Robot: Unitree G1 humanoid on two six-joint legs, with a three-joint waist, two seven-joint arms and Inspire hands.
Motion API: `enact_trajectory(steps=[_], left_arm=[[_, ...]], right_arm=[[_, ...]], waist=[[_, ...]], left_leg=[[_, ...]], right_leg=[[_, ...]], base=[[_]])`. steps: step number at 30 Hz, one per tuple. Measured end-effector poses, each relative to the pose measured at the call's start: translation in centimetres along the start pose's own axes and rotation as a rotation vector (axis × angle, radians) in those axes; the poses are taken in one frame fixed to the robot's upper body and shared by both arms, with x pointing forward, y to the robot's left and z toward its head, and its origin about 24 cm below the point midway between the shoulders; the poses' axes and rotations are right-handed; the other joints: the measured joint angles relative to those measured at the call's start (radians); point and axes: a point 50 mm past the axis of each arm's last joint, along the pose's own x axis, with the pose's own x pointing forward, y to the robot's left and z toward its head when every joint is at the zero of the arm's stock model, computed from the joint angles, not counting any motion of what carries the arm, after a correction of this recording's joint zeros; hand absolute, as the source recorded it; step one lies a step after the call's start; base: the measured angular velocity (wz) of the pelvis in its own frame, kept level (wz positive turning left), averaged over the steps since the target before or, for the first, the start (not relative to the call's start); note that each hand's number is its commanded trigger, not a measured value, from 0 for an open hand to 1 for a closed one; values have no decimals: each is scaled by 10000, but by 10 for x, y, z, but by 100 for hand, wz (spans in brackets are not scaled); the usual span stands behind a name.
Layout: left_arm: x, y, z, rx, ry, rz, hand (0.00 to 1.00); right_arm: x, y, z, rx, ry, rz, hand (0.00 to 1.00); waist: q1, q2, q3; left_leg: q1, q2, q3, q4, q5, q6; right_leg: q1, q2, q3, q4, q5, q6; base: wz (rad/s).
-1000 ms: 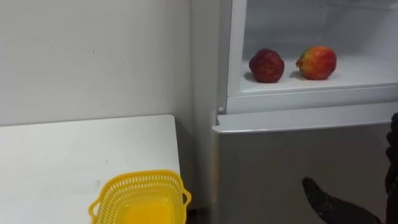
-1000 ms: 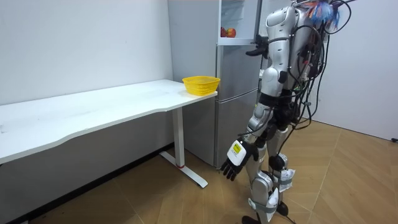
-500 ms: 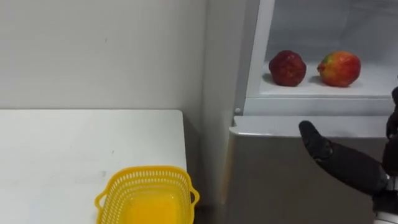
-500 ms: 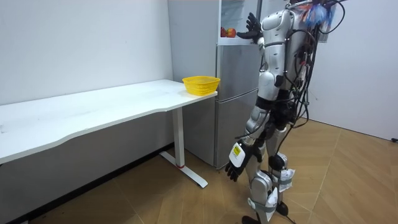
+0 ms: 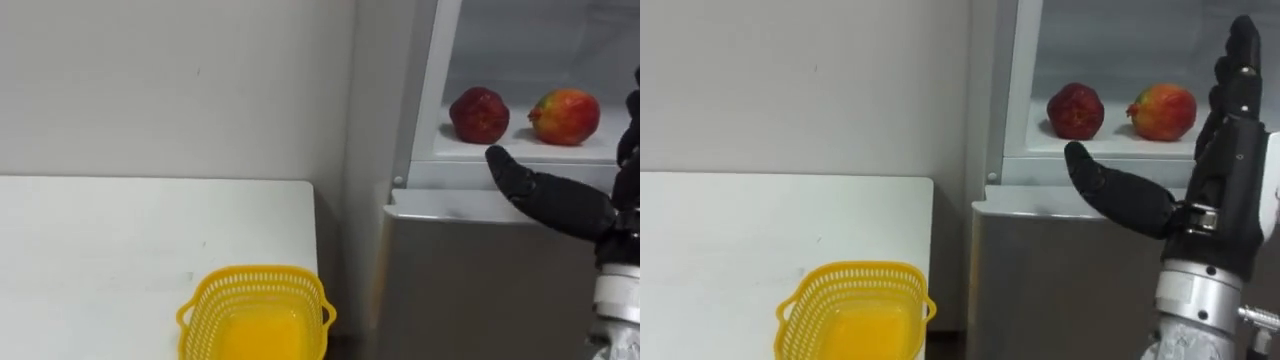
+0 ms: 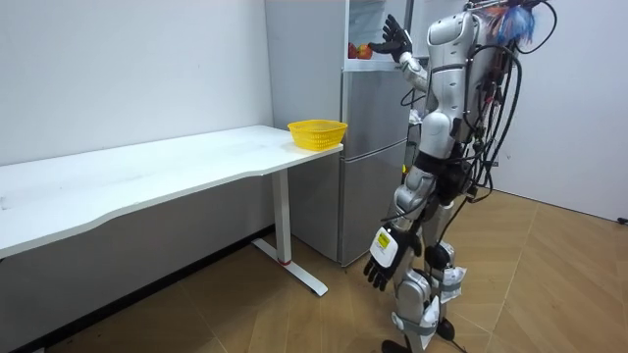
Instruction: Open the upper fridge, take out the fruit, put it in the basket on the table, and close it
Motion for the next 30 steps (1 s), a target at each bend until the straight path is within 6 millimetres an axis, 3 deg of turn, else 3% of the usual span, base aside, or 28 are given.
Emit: enact_trajectory(steps=[6, 16, 20, 22, 30], left_arm=[[0, 5, 1, 14, -34, 57, 0], [-1, 9, -2, -344, 166, 212, 0], [-1, 13, -5, -320, 282, 171, 0], [-1, 15, -5, -299, 269, 126, 0], [-1, 17, -1, -95, 228, -251, 0]], right_arm=[[13, 1, 0, 47, 133, -164, 0], [49, 0, -11, -645, 539, -329, 0], [49, -2, -13, -759, 593, -335, 0], [51, -7, -20, -1182, 840, -265, 0], [53, -11, -30, -1681, 1348, -95, 0]], waist=[[214, -65, -56], [365, -242, -4], [415, -378, -21], [416, -459, 14], [470, -523, -13]], left_leg=[[-114, -29, -279, 91, 2, 1], [-229, -57, -701, 204, 18, -2], [-354, -89, -861, 305, 29, -1], [-331, -103, -891, 349, 29, 0], [-469, -113, -1016, 384, 31, -2]], right_leg=[[38, -35, -241, 4, 1, -1], [118, -74, -574, 5, 1, -1], [107, -116, -752, 6, 1, -1], [195, -142, -881, 2, 1, -1], [179, -151, -1028, 9, 1, -2]], base=[[10], [10], [11], [12], [4]])
